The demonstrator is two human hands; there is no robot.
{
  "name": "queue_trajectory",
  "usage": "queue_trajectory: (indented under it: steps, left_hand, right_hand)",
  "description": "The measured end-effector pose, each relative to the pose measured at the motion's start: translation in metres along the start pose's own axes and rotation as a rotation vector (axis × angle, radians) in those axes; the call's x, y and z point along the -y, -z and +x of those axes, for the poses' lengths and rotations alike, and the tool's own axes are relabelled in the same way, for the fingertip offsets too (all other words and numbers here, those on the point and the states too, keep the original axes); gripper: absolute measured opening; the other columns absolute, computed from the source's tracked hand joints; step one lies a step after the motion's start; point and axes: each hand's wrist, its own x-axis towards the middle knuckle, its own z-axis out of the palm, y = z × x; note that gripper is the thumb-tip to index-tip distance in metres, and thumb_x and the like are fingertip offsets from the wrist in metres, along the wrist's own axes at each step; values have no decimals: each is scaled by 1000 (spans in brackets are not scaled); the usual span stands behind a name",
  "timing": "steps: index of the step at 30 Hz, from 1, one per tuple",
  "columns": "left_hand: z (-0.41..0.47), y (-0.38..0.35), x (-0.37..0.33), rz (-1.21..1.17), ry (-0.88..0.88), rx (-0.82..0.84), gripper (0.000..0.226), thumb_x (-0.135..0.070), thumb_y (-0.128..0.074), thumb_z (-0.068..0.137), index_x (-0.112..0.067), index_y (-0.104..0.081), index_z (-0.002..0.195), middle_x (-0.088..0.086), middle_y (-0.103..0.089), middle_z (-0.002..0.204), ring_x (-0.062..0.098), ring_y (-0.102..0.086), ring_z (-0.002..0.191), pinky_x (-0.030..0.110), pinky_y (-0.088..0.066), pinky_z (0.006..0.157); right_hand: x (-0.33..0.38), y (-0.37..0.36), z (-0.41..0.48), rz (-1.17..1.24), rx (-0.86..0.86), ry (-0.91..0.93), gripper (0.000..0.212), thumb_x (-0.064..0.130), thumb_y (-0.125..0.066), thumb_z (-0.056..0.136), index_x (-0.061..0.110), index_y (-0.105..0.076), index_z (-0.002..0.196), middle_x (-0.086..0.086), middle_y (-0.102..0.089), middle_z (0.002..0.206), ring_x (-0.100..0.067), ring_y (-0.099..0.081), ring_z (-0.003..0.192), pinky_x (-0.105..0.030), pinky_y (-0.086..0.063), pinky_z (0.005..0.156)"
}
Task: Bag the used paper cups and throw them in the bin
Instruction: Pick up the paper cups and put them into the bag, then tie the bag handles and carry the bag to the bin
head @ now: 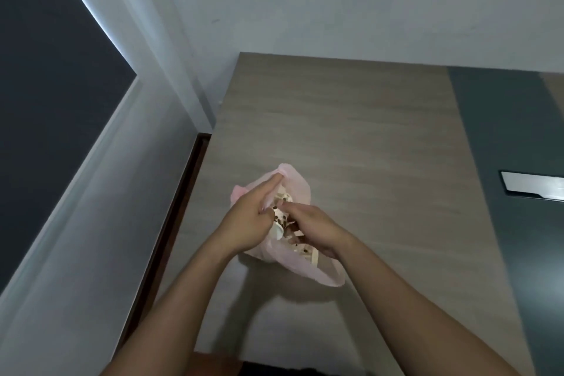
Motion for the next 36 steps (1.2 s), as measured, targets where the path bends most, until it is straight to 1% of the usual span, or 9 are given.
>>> queue_trajectory:
  steps: [4,7,9,12,16,20,25,32,36]
  left_hand:
    - [-10,14,0,-29,-48,12,79,-3,-46,99,-42,-36,168,-20,-35,173,5,-28,162,33,-26,134]
    - [-16,24,-5,-53,-55,13,78,1,-44,103,-44,-37,167,-21,-35,172,-2,-34,155,25,-33,126]
    - [-21,29,-6,-122,-62,16,77,-1,-46,105,-49,-38,165,-24,-34,172,-1,-35,156,30,-35,128]
    - [-18,37,-1,-281,-67,10,80,-2,-49,102,-59,-42,158,-27,-41,168,6,-52,142,31,-48,110]
    - [-11,58,6,-399,-26,-137,82,0,-48,99,-65,-52,148,-24,-60,152,15,-74,103,30,-57,77]
    - [3,71,14,-409,20,-305,84,8,-35,93,-46,-60,151,-1,-67,148,17,-64,78,25,-51,50]
    - [15,88,11,-349,25,-351,82,22,-28,88,-19,-73,142,-13,-44,170,17,-53,141,25,-65,56]
    - [53,111,35,-183,88,-538,47,7,-41,89,-20,-79,81,-1,-75,138,19,-72,90,39,-67,58]
    - [58,125,40,-176,131,-605,27,2,-44,86,-17,-63,84,6,-78,108,25,-73,71,49,-69,67]
  right_hand:
    - [10,-25,0,-220,-199,126,57,71,-67,87,14,-71,96,5,-67,76,-12,-62,67,-33,-50,66]
    - [10,-34,0,-339,-260,190,48,61,-63,100,14,-68,92,11,-65,65,-4,-58,56,-27,-45,58]
    - [9,-39,-1,-371,-241,233,61,69,-55,102,14,-71,124,9,-79,102,-4,-73,90,-27,-53,78]
    - [6,-36,-5,-491,-297,237,78,75,-43,103,22,-45,161,10,-60,150,-17,-59,141,-25,-47,104]
    - [11,-14,-8,-797,-615,21,83,72,-35,105,8,-53,155,-15,-66,148,-39,-57,143,-49,-44,119]
    - [15,29,-14,-1008,-674,-280,83,66,-26,106,4,-60,149,-18,-61,156,-41,-52,147,-55,-32,126]
    - [39,58,-39,-1199,-667,-422,79,66,-18,106,19,-54,158,-8,-50,168,-34,-44,156,-56,-24,129]
    - [60,55,-69,-1428,-645,-307,85,70,-11,109,18,-68,145,-10,-63,155,-31,-54,146,-58,-21,126]
    - [60,56,-79,-1513,-764,-181,91,69,-7,108,14,-78,123,-13,-76,132,-31,-67,126,-54,-29,122]
